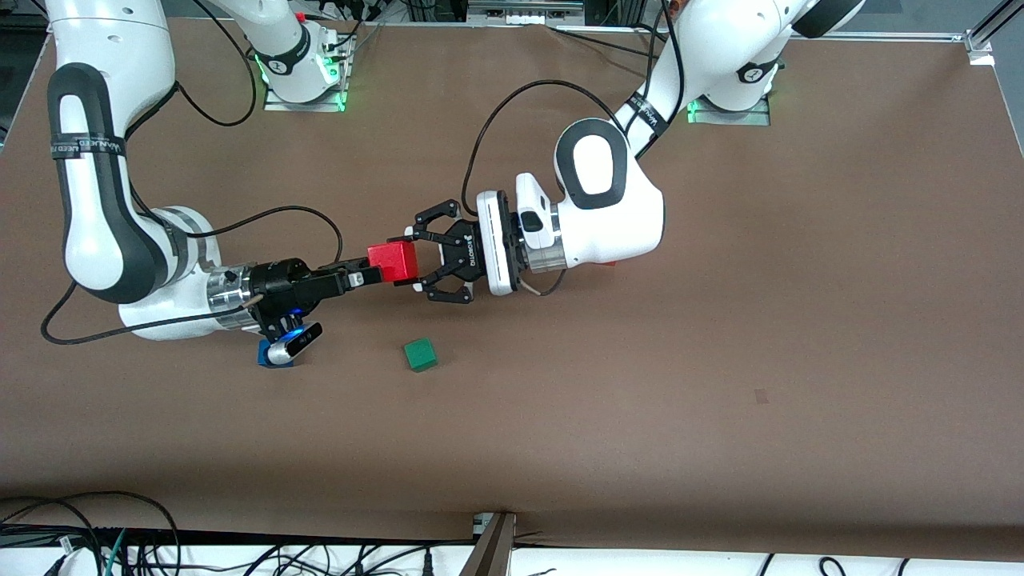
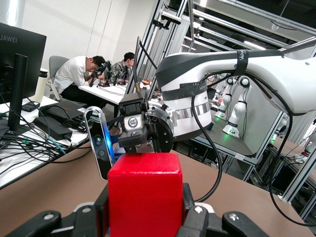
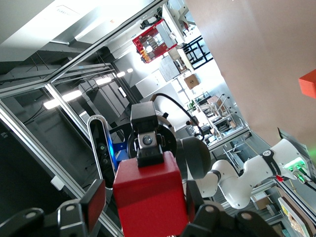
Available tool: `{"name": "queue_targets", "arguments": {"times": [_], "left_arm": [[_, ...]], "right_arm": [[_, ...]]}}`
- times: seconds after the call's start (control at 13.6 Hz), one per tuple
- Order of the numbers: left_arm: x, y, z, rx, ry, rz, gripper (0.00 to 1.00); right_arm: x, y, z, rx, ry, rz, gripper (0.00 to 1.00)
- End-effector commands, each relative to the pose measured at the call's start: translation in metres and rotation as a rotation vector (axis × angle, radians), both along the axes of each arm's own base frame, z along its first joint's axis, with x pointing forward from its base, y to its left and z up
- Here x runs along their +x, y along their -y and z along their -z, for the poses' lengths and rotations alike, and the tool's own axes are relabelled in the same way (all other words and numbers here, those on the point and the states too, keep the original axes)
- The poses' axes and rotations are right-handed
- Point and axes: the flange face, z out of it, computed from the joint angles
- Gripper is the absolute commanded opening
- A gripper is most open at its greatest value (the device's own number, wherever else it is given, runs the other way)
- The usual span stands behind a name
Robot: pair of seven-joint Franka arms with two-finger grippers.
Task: Pass red block to right arm, stack on blue
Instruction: 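Close the right gripper on the red cube beside the left gripper, then open the left gripper and draw it back from the red cube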
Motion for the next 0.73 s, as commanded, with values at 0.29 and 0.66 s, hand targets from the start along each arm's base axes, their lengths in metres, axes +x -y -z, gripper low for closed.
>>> {"name": "queue_targets", "arguments": {"times": [0.29,0.66], "left_arm": [[-0.0002,0.0076,-0.0002,-0.009,0.024,-0.010,0.02],[0.0008,0.0085,-0.0014,-0.005,0.029,-0.013,0.04]], "right_arm": [[-0.0082,0.0061,-0.0109,0.023,-0.002,0.005,0.54],[-0.0069,0.0101,-0.0100,0.025,-0.002,0.012,0.26]]}}
